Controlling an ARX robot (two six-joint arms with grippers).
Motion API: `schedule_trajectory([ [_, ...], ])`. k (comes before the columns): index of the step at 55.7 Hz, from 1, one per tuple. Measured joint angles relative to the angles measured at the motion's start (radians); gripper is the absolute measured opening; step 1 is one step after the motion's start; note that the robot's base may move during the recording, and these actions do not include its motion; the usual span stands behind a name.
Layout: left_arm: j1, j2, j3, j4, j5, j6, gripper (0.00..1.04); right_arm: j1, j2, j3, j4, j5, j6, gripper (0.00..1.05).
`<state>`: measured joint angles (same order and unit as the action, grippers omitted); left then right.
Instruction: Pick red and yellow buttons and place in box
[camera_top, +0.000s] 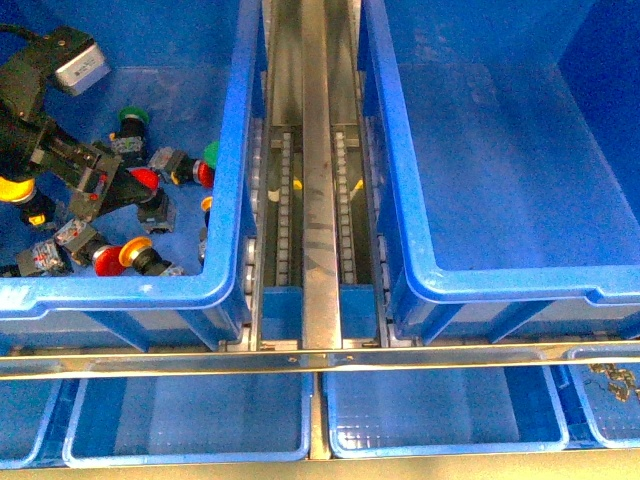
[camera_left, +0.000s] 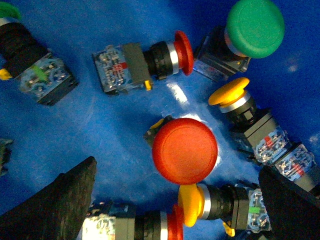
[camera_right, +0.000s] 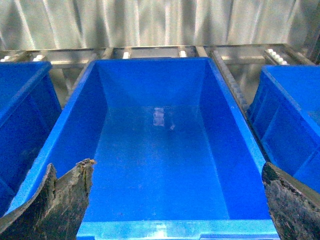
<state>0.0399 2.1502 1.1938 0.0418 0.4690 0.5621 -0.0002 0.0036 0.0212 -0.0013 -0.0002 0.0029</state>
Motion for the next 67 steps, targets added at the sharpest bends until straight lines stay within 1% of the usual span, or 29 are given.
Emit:
schedule_trajectory([
  [12,-0.03,0.087,0.107,-0.024,0.009,0.017,0.97,0.0,0.0,0.0,0.0,0.0,0.0,0.99],
  [28,-0.037,0.146,0.186,-0.055,0.006,0.017,0.97,0.0,0.0,0.0,0.0,0.0,0.0,0.99],
  [67,-0.064,0.175,0.195,-0.069,0.008,0.02,0.97,0.0,0.0,0.0,0.0,0.0,0.0,0.99],
])
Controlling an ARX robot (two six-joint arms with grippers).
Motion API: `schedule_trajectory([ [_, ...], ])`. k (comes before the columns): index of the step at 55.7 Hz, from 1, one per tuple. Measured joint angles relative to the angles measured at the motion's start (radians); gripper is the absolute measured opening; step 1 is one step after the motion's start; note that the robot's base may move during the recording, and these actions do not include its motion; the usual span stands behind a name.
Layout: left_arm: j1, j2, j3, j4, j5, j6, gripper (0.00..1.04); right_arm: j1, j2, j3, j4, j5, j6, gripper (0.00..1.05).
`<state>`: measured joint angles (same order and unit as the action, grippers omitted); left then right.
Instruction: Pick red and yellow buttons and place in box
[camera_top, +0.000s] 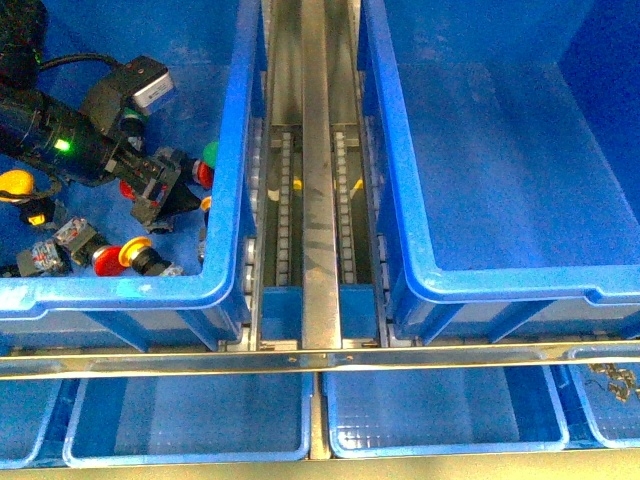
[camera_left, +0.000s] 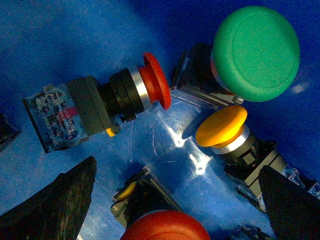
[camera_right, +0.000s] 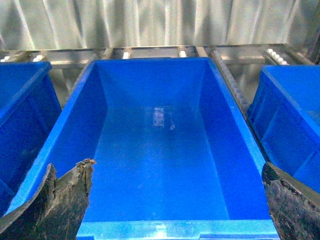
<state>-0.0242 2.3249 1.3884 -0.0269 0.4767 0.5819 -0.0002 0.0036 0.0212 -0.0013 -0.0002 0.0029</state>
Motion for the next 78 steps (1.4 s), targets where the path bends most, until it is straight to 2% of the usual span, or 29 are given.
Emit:
schedule_trajectory([
  [3,0.0,0.0,0.0,-0.002,0.0,0.0,0.96,0.0,0.0,0.0,0.0,0.0,0.0,0.99],
  [5,0.0,0.0,0.0,-0.003,0.001,0.0,0.92,0.0,0.0,0.0,0.0,0.0,0.0,0.99],
  [26,0.007,0.0,-0.017,-0.008,0.011,-0.002,0.33,0.0,0.0,0.0,0.0,0.0,0.0,0.99],
  [42,0.027,-0.016,-0.051,0.034,0.022,-0.033,0.32,0.0,0.0,0.0,0.0,0.0,0.0,0.99],
  [49,0.062,-0.066,-0.069,0.068,0.06,-0.147,0.32,0.0,0.0,0.0,0.0,0.0,0.0,0.99],
  [59,0.121,-0.192,-0.107,0.099,0.135,-0.373,0.32,0.0,0.0,0.0,0.0,0.0,0.0,0.99],
  [63,0.146,-0.256,-0.142,0.099,0.16,-0.512,0.32,0.0,0.0,0.0,0.0,0.0,0.0,0.99],
  [66,0.156,-0.306,-0.188,0.108,0.214,-0.632,0.32,0.0,0.0,0.0,0.0,0.0,0.0,0.99],
  [78,0.116,-0.468,-0.315,0.142,0.313,-1.04,0.32,0.0,0.0,0.0,0.0,0.0,0.0,0.99],
])
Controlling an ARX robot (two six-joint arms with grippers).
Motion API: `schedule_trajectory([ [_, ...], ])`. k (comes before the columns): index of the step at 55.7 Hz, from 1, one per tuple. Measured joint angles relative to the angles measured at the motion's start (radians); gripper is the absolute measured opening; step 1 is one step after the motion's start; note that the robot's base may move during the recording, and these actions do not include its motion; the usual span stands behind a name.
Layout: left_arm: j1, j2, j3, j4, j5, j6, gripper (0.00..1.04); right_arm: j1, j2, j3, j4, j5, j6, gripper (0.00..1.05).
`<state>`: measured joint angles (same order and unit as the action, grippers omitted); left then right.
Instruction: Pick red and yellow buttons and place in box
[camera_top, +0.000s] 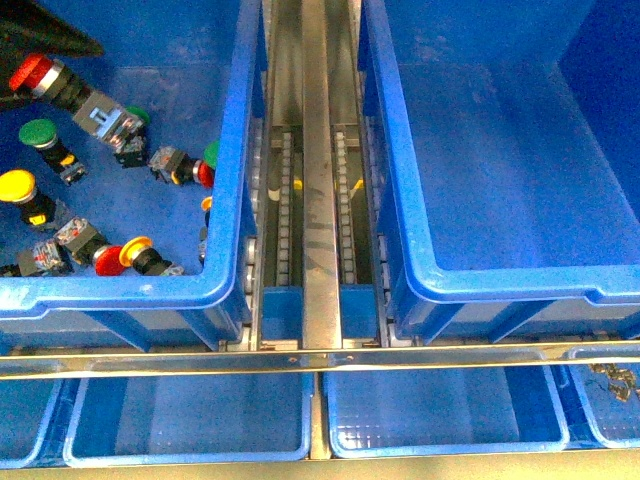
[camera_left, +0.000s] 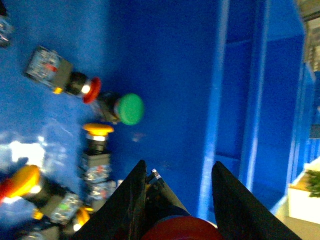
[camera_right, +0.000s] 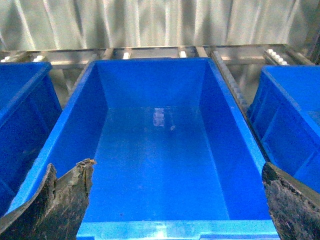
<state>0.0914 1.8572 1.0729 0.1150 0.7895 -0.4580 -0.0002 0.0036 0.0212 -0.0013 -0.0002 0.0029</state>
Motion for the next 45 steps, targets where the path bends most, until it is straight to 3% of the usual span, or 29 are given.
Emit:
schedule_trajectory([
  [14,-0.21,-0.091,-0.084,0.123,-0.064,-0.402,0.32,0.0,0.0,0.0,0.0,0.0,0.0,0.99],
  [30,-0.463,-0.032,0.02,0.151,-0.208,-0.556,0.32,0.0,0.0,0.0,0.0,0.0,0.0,0.99],
  [45,-0.607,0.073,0.166,0.127,-0.317,-0.607,0.32,0.0,0.0,0.0,0.0,0.0,0.0,0.99],
])
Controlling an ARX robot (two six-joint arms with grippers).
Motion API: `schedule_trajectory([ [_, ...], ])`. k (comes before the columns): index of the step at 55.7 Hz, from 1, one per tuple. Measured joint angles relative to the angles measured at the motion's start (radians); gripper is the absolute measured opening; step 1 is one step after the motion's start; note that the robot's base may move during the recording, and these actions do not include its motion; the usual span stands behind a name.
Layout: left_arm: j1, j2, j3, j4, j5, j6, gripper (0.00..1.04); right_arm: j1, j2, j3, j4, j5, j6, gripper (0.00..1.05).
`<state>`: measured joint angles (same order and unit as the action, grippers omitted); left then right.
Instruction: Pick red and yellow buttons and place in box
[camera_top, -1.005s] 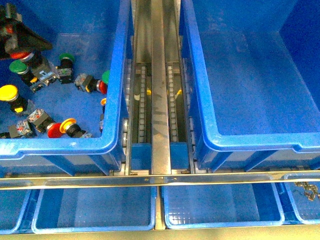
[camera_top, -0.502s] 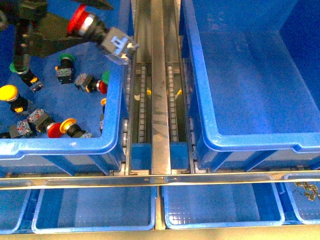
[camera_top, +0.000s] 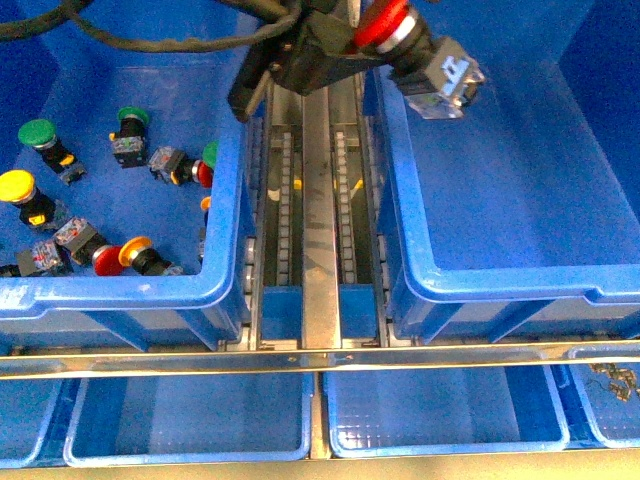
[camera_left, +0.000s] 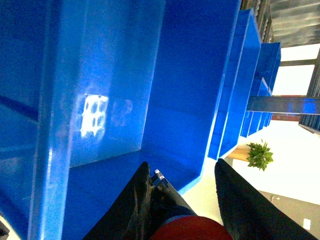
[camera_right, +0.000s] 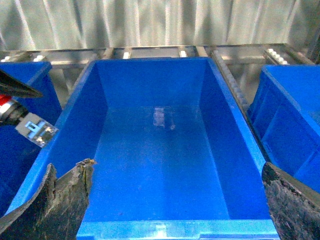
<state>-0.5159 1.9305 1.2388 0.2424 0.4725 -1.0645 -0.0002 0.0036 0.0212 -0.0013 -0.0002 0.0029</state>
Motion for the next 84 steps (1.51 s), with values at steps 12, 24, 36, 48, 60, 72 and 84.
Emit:
schedule_trajectory([
  [12,-0.068,0.068,0.086,-0.017,-0.055,-0.015,0.32,0.0,0.0,0.0,0.0,0.0,0.0,0.99],
  [24,-0.089,0.08,0.103,-0.013,-0.069,-0.031,0.32,0.187,0.528,0.24,-0.227,0.187,0.166,0.99],
  [36,-0.097,0.08,0.104,0.005,-0.073,-0.045,0.32,0.245,0.992,0.404,0.074,0.018,-0.016,0.99],
  [48,-0.095,0.08,0.096,0.014,-0.08,-0.062,0.32,0.249,1.224,0.527,0.163,-0.054,-0.253,0.99],
  [60,-0.096,0.074,0.088,0.02,-0.08,-0.068,0.32,0.235,1.323,0.592,0.194,-0.066,-0.383,0.99],
  [72,-0.098,0.071,0.088,0.02,-0.08,-0.068,0.32,0.256,1.384,0.634,0.209,-0.084,-0.457,0.99],
  [84,-0.1,0.069,0.088,0.02,-0.079,-0.067,0.32,0.284,1.446,0.676,0.241,-0.086,-0.502,0.99],
])
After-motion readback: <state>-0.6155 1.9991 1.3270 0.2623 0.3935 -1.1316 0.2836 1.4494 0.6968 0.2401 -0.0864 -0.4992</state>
